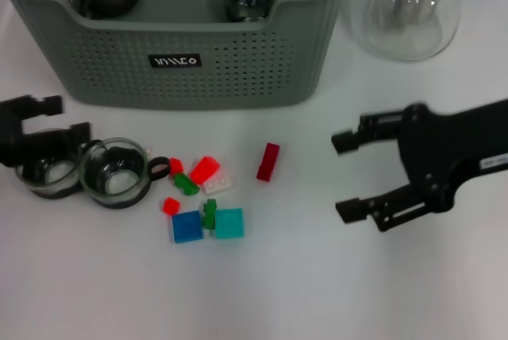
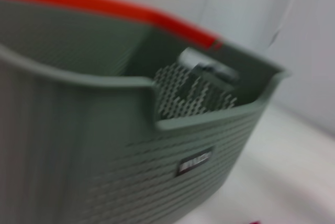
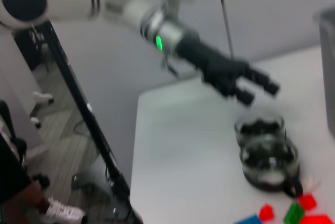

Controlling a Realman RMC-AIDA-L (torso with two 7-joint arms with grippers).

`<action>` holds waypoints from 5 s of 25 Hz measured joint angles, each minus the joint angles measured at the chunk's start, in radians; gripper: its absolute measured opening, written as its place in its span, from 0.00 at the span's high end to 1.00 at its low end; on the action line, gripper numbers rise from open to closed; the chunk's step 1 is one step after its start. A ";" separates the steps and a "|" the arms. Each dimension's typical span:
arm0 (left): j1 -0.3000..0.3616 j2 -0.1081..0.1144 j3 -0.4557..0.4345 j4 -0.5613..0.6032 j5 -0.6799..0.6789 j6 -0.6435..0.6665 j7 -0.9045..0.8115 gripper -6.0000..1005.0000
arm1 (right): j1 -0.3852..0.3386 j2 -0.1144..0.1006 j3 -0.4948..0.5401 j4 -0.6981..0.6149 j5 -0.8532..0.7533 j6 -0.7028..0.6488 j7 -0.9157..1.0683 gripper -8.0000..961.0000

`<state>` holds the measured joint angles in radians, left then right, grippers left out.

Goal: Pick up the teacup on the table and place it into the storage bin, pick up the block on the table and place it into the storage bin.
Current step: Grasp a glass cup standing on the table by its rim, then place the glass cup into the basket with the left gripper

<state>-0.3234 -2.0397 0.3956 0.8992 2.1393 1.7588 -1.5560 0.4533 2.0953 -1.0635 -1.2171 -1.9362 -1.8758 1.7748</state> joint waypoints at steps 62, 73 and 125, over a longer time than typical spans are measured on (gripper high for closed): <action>-0.175 -0.107 0.348 0.334 0.720 -0.272 -0.457 0.95 | 0.151 0.005 -0.021 0.269 -0.196 0.148 -0.016 0.03; -0.170 -0.099 0.155 0.562 0.656 -0.003 -0.487 0.95 | 0.159 -0.006 0.019 0.269 -0.200 0.143 -0.007 0.03; -0.796 0.021 0.585 -0.262 0.716 -0.763 -1.034 0.95 | 0.154 -0.072 0.090 0.322 -0.233 0.168 0.108 0.03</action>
<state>-1.1194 -2.0184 0.9810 0.6376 2.8557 0.9958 -2.5903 0.6068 2.0235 -0.9739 -0.8954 -2.1692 -1.7074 1.8826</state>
